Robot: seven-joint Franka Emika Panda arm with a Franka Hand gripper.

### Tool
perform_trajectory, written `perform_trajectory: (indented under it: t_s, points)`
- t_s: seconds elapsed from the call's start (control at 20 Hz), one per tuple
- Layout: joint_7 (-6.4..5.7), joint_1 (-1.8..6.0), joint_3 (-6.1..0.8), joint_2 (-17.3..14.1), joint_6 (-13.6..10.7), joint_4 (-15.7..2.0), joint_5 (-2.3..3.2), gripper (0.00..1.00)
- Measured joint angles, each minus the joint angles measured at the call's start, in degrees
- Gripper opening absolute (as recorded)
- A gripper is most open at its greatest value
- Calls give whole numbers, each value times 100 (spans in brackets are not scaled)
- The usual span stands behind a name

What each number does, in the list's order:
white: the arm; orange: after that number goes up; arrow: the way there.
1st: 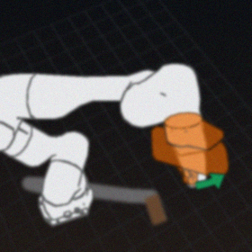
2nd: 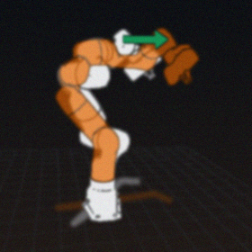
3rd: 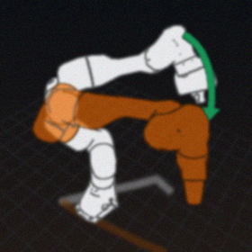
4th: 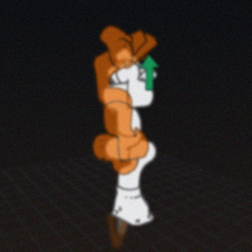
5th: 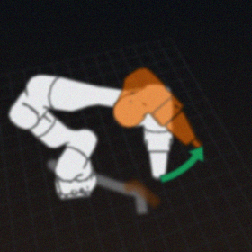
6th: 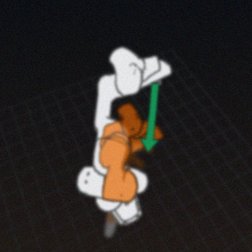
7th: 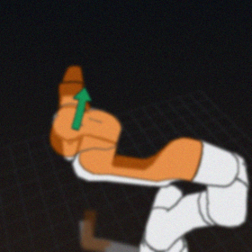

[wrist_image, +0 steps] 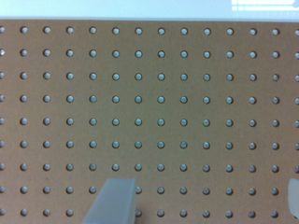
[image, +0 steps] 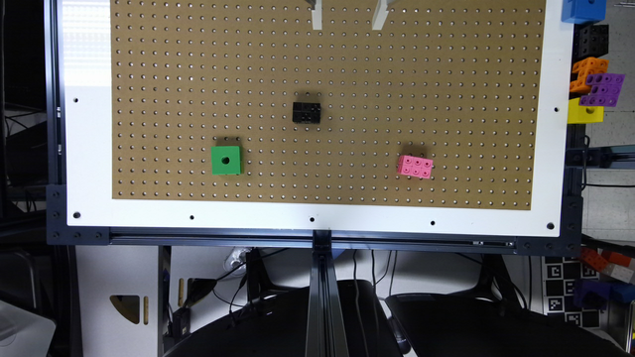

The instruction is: Pick up pink block.

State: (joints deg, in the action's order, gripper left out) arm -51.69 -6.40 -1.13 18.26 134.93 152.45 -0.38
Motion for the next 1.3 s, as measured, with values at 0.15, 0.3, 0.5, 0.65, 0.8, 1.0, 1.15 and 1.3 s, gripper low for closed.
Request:
perform_trajectory:
  t_s: [0.15, 0.3, 0.5, 0.65, 0.8, 1.0, 1.15, 1.3]
  points:
    - [0, 1, 0, 0, -1, 0, 0, 100]
    - [0, 5, 0, 0, -4, 0, 0, 100]
    - [0, 17, 0, 0, -11, 0, 0, 100]
    - [0, 18, 0, 0, -11, 0, 0, 100]
    - [0, 18, 0, 0, -11, 0, 0, 100]
    - [0, 17, 0, 0, -4, 0, 0, 100]
    - [-1, -7, -1, -11, 27, -52, -3, 100]
    - [-1, -60, -3, -111, 52, -200, -20, 100]
